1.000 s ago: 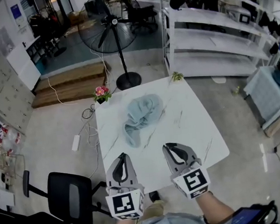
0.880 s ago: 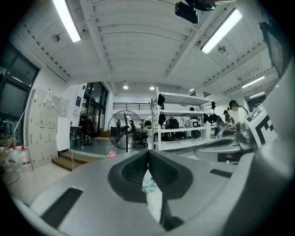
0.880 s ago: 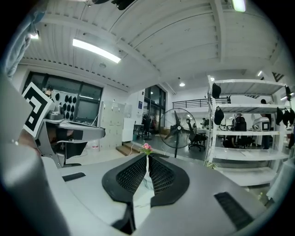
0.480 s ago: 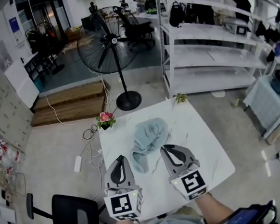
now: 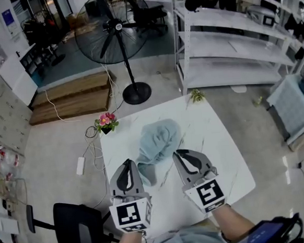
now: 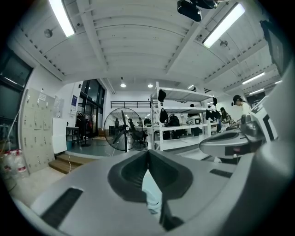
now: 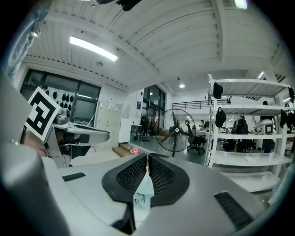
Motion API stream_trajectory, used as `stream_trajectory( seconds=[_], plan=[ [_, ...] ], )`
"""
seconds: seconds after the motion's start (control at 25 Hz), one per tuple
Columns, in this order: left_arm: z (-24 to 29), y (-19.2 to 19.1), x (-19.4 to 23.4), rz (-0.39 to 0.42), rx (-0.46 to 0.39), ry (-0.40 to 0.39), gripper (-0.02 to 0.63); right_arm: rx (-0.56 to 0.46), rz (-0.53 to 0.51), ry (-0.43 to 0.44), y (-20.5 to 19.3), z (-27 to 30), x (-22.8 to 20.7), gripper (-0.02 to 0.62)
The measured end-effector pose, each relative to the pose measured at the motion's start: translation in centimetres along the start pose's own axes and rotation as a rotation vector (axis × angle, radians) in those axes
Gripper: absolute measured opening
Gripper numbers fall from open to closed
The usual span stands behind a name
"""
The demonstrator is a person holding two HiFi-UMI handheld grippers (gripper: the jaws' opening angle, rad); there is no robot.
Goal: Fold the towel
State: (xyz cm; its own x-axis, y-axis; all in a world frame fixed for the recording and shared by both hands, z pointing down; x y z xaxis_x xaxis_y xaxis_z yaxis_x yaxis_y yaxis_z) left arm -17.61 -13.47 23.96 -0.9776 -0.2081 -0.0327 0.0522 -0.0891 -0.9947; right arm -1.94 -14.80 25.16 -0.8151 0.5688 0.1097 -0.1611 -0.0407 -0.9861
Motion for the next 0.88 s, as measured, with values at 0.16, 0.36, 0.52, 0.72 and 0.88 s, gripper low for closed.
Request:
stream_trajectory(
  seconds=[0.16, 0.36, 0.52, 0.72, 0.88],
  plan=[
    [2.8, -2.5, -0.6, -0.010, 0.064, 0.011, 0.009, 0.045, 0.019, 0.032, -2.2, 1.5, -1.6, 0.029],
    [5.2, -6.4, -1.1, -0.036, 0.176, 0.031, 0.009, 0.124, 0.072, 0.067, -6.0, 2.6, -2.8, 0.029],
    [8.0, -9.1, -0.7, -0.053, 0.228, 0.047, 0.009, 0.189, 0.098, 0.089, -9.5, 3.9, -3.5, 0.029],
    [11.2, -12.1, -0.2, -0.093, 0.250, 0.020, 0.064, 0.251, 0.133, 0.092, -12.9, 4.9, -4.8, 0.029],
    [13.4, -13.5, 0.4, -0.151, 0.271, -0.018, 0.262, 0.264, 0.148, 0.086, -13.9, 5.4, -5.6, 0.026]
  ],
)
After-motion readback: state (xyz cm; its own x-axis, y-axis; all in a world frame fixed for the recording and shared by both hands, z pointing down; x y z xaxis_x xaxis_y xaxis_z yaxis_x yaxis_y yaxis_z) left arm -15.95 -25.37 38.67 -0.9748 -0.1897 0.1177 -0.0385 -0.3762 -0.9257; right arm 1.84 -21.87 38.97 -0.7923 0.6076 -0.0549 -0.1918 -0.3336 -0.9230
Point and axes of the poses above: the fingertips, and each gripper's own axes: z forward along the fingers, x to its left, y out of its top, the point moved 3 cm from there along -z, backward along the fingers
